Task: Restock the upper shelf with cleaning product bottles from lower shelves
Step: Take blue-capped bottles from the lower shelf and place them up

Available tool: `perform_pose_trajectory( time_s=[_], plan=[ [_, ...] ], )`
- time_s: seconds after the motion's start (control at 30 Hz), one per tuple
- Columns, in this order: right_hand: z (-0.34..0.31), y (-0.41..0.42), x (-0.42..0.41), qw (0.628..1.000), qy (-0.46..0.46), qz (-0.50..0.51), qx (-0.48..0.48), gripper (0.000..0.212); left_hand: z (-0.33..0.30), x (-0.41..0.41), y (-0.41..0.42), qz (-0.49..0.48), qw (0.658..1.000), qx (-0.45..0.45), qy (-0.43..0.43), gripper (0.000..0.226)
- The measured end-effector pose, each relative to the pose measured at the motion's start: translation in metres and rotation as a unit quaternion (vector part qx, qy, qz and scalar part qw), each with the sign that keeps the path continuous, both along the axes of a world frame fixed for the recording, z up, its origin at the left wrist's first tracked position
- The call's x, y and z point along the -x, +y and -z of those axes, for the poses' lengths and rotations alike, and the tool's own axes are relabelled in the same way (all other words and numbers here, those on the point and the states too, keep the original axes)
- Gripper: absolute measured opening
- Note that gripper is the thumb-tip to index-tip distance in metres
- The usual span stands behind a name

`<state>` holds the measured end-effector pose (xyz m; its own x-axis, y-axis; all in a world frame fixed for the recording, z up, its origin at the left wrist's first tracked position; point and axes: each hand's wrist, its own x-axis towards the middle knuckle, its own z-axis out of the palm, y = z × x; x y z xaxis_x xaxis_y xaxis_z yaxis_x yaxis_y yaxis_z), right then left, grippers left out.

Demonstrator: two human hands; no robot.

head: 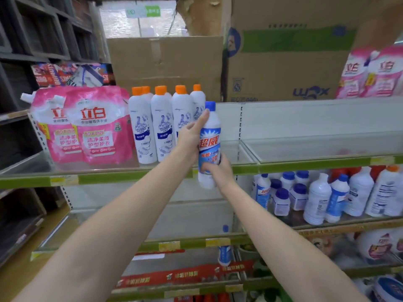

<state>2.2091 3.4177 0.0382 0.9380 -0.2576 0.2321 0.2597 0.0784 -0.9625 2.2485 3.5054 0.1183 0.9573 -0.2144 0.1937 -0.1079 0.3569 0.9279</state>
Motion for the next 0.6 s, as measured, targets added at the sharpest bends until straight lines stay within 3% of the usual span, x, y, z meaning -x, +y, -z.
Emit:
perform_pose_trajectory(
  time_s=[0.1,0.23,0.4,0.5,0.6],
  plan=[
    [-0.025,-0.024,-0.024,0.999,-0.016,0.032,0.016,0.037,-0.021,-0.016,-0.026,-0.025,0.999,-0.004,-0.039,0.053],
    [-0.054,-0.053,-0.062,0.998,-0.002,0.05,0.046,0.049,-0.038,-0.04,-0.056,-0.068,0.995,0.0,-0.076,0.043],
    [-0.046,-0.086,-0.105,0.992,0.054,0.007,0.117,0.059,-0.024,-0.087,-0.077,-0.111,0.985,-0.095,-0.094,0.051],
    [-0.034,-0.109,-0.131,0.989,0.061,-0.035,0.126,0.052,-0.013,-0.116,-0.082,-0.104,0.971,-0.169,-0.135,0.031],
    [-0.029,-0.132,-0.159,0.977,0.056,-0.071,0.194,0.063,-0.019,-0.143,-0.089,-0.089,0.963,-0.21,-0.144,0.03]
  ],
)
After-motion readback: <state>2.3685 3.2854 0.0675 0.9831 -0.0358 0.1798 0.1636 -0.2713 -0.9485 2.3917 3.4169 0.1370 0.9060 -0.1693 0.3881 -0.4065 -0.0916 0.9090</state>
